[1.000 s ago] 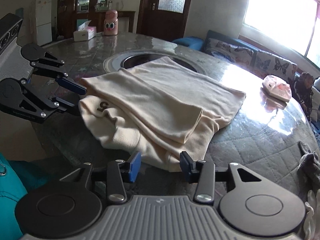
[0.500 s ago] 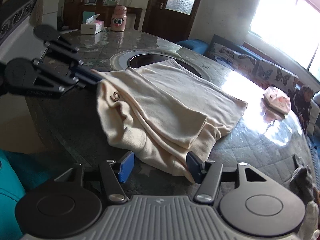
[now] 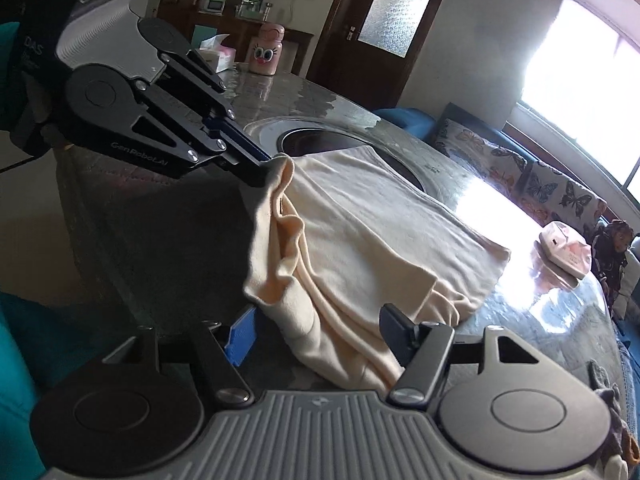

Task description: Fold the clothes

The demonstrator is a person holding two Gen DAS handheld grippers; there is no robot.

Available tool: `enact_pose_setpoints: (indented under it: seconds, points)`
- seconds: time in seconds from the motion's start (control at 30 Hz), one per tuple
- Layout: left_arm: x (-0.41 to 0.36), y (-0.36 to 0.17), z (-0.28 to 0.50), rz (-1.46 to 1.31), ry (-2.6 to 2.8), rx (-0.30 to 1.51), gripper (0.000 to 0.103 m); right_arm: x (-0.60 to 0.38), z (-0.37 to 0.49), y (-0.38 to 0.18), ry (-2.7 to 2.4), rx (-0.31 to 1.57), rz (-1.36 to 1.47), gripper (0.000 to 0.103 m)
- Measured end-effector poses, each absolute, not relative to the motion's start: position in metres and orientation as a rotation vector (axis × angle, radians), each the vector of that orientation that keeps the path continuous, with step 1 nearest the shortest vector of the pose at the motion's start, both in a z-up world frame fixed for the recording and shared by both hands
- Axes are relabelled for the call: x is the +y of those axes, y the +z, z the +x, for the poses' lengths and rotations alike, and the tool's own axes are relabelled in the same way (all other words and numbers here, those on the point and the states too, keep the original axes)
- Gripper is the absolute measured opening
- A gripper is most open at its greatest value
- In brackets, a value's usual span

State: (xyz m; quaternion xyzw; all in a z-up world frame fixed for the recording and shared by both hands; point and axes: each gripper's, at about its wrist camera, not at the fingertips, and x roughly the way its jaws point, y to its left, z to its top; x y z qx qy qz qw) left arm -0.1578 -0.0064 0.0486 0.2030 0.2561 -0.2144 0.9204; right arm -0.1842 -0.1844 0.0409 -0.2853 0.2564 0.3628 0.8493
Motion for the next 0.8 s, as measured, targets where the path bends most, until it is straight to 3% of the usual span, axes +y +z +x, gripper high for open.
enact_pose_setpoints:
  seconds: [0.13, 0.23, 0.33, 0.4, 0.5, 0.63, 0.8]
  points:
    - [-0.006, 0.049, -0.154, 0.41, -0.45, 0.537, 0.01, -0.18, -0.179, 0.039, 0.775, 0.538, -0.607, 0.059]
    - [-0.004, 0.049, -0.153, 0.398, -0.457, 0.544, 0.01, -0.178, -0.175, 0.037, 0.778, 0.536, -0.61, 0.049]
    - [-0.002, 0.049, -0.153, 0.388, -0.467, 0.55, 0.01, -0.179, -0.171, 0.037, 0.777, 0.547, -0.602, 0.037]
    - [0.0, 0.048, -0.157, 0.391, -0.477, 0.548, 0.012, -0.18, -0.169, 0.037, 0.782, 0.559, -0.591, 0.021]
    - [0.004, 0.047, -0.163, 0.397, -0.491, 0.546, 0.015, -0.184, -0.168, 0.041, 0.788, 0.573, -0.569, 0.01]
    - [0.011, 0.04, -0.172, 0.408, -0.503, 0.558, 0.018, -0.187, -0.168, 0.045, 0.789, 0.577, -0.539, 0.007]
    - [0.013, 0.031, -0.178, 0.449, -0.5, 0.552, 0.035, -0.188, -0.169, 0.048, 0.79, 0.573, -0.52, 0.006]
